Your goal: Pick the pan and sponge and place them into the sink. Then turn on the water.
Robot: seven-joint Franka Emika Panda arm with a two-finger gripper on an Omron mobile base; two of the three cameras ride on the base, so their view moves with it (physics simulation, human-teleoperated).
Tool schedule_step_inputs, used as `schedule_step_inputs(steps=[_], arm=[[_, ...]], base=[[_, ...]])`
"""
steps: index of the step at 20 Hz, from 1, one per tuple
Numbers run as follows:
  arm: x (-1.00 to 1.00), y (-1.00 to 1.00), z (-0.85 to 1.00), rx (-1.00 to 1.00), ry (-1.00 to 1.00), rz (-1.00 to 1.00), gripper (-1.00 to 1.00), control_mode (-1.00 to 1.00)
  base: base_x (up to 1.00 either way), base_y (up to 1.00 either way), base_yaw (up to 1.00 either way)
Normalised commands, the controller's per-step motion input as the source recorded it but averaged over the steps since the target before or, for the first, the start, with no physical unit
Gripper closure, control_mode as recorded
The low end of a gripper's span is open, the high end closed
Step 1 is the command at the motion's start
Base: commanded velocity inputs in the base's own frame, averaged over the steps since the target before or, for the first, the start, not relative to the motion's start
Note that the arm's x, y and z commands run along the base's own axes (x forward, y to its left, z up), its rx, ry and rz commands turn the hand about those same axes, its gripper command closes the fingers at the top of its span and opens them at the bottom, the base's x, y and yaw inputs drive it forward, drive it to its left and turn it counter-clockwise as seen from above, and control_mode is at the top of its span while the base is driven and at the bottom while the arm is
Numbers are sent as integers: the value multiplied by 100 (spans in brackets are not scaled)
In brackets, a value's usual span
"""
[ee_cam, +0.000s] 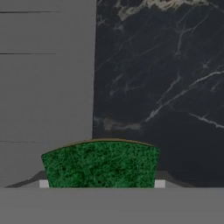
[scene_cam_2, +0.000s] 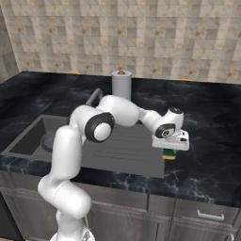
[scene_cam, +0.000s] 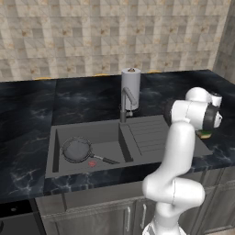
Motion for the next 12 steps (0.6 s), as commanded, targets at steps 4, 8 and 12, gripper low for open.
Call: schedule_step_inputs(steps=[4,8,12], arm=[[-18,61,16,0,0,0,100,-100],[-8,61,32,0,0,0,100,-100],[-16,59,43,0,0,0,100,-100]], base=[[0,0,0],[0,0,0],[0,0,0]])
